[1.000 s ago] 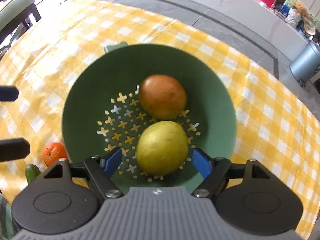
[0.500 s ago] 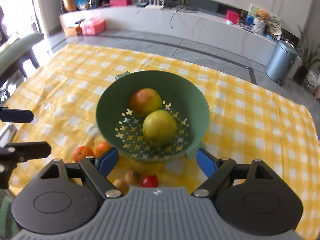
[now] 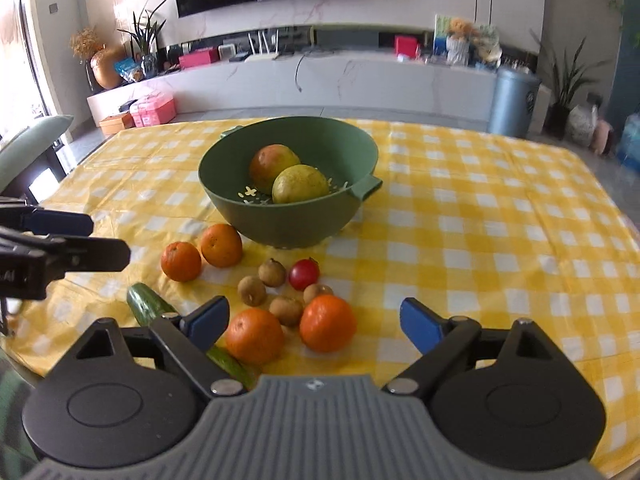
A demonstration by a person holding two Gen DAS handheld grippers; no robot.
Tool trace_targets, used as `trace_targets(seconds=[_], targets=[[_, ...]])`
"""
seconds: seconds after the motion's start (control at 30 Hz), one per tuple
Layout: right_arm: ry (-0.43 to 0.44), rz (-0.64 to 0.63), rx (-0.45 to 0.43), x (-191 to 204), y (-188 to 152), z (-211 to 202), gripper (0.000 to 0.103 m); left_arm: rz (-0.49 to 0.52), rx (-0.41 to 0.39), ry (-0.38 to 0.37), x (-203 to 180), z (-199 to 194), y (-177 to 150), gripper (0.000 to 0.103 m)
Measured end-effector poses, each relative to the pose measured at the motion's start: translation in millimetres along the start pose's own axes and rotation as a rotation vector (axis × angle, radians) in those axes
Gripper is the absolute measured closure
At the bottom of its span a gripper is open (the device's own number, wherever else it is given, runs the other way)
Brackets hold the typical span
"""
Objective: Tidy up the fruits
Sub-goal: 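Withdraw both grippers from the colander back toward the remaining fruit, then grasp an orange with the right gripper while the left gripper grasps another orange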
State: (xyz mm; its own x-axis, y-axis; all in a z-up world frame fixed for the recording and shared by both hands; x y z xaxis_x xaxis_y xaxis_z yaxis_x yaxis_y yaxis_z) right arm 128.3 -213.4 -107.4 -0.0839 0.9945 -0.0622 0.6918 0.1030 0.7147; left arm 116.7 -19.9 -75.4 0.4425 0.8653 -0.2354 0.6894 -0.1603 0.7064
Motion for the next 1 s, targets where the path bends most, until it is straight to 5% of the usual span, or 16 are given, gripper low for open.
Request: trace_targets(seconds=[0.33, 0.63, 1.0], targets=[[0.016, -0.004, -0.027, -2.3, -19.4, 4.2, 0.041, 0.038, 0.085, -0.036, -9.8, 28.6, -30.7, 0.04], [0.049, 0.076, 0.008, -10.6, -20.1, 25.2, 0.049, -0.044, 0.04, 0.055, 20.3, 37.8, -21.4, 0.041], [0.068, 0.114, 0.055, -7.7, -19.8, 49.7, 0.049, -0.048, 0.074, 0.123, 51.0, 63.9, -13.3, 0.041]])
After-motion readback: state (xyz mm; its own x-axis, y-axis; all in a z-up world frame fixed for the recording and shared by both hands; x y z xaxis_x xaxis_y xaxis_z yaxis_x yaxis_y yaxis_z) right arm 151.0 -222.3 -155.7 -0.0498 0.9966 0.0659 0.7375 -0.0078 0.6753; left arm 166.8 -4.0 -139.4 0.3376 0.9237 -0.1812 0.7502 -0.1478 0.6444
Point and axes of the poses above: each gripper's, at about its wrist camera, not at the fingertips, and z roughly the way its jaws point, x to its left, y to its top, the point moved 8 cm from there along z, roughly the way its jaws point, and after that the axes turned 11 degrees about -y, right-handed, at the moved point
